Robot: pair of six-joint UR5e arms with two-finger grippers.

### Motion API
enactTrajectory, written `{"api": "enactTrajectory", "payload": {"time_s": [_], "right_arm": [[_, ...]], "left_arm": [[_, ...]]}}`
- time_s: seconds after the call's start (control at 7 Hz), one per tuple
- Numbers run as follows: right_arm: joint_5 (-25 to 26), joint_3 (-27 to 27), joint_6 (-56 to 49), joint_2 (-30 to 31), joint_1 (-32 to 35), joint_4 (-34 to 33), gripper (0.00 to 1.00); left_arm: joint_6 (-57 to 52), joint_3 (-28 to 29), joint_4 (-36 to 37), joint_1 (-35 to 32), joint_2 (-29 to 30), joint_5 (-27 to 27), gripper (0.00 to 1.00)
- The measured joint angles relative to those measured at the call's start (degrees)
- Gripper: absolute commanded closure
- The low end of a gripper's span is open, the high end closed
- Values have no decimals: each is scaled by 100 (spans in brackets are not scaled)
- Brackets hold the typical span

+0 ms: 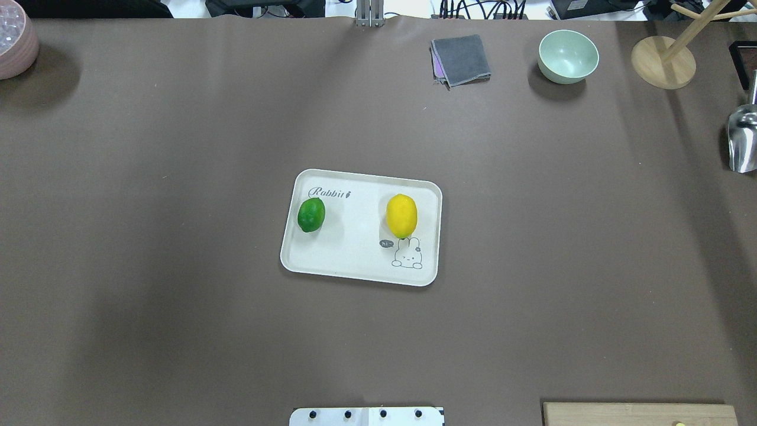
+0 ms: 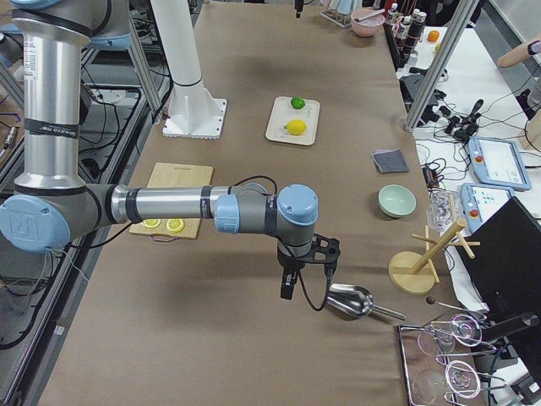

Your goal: Place all lemons on tray

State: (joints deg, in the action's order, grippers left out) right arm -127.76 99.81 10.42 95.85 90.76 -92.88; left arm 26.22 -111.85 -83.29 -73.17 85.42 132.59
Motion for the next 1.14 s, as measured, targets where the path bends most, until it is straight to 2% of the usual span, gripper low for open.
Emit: {"api": "enactTrajectory", "payload": {"time_s": [0.43, 1.14], "right_arm": [[6, -29, 4, 3, 3, 6, 0], [-5, -82, -5, 4, 3, 9, 0]], "left_arm": [[-778, 259, -8, -684, -617, 28, 2], [-1041, 715, -245, -909, -649, 24, 2]]}}
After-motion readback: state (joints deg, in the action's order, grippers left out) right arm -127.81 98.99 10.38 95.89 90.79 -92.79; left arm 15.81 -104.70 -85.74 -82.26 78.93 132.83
